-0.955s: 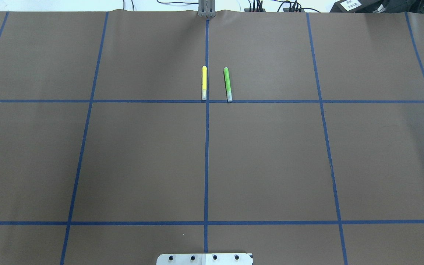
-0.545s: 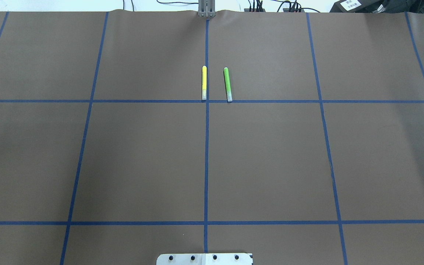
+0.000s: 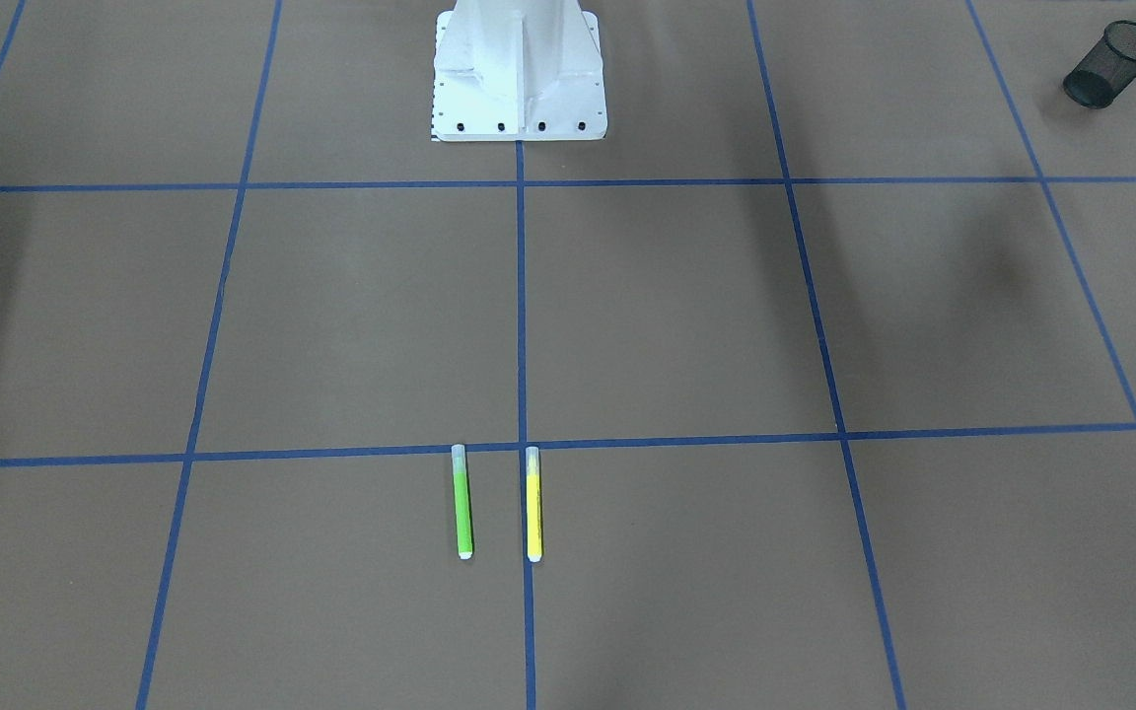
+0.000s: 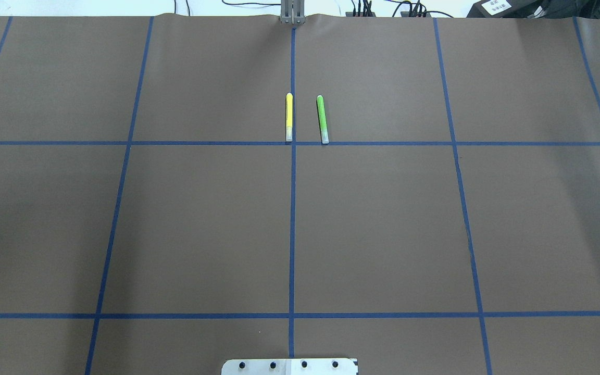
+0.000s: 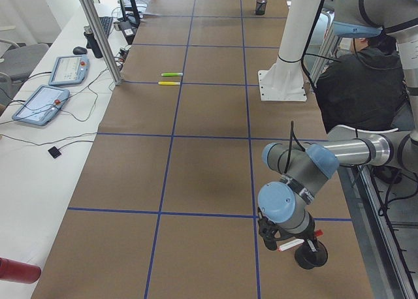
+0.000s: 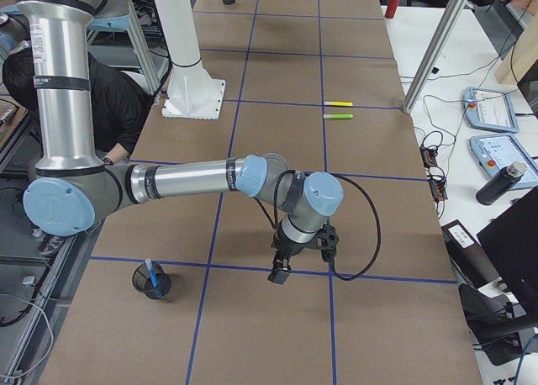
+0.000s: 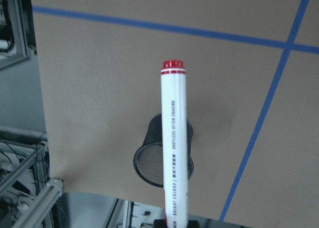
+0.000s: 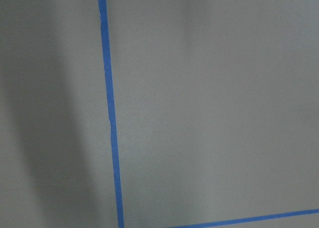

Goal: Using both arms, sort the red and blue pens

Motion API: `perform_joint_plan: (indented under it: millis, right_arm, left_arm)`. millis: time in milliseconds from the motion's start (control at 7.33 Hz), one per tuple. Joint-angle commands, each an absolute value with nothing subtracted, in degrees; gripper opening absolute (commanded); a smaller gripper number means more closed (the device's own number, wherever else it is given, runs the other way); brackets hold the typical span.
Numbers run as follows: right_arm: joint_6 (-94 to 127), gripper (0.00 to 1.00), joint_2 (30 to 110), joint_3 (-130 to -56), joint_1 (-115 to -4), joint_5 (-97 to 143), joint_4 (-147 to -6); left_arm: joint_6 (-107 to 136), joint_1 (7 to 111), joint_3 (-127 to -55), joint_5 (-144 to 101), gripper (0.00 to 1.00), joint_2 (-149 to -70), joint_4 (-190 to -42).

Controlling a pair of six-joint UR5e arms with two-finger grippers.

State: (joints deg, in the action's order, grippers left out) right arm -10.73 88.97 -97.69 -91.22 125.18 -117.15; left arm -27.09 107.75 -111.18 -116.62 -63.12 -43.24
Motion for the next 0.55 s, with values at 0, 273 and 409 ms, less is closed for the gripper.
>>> perform_joint_plan:
  millis: [0, 273, 409]
  right_arm:
    - [-9.23, 0.99, 88.95, -97.73, -90.97, 127.60, -114.87]
    - [-9.23, 0.99, 89.12, -97.82, -90.97, 129.20, -114.87]
    - [-9.23, 0.99, 89.12, -97.91, -90.97, 129.20, -114.87]
  left_arm:
    - [-27.25, 110.56, -108.90, -116.89, 0.00, -61.61, -36.08]
    - [-27.33, 112.15, -106.37, -117.33, 0.00, -61.35, -33.14]
    - [-27.33, 112.32, -104.17, -117.77, 0.00, -61.52, -33.05]
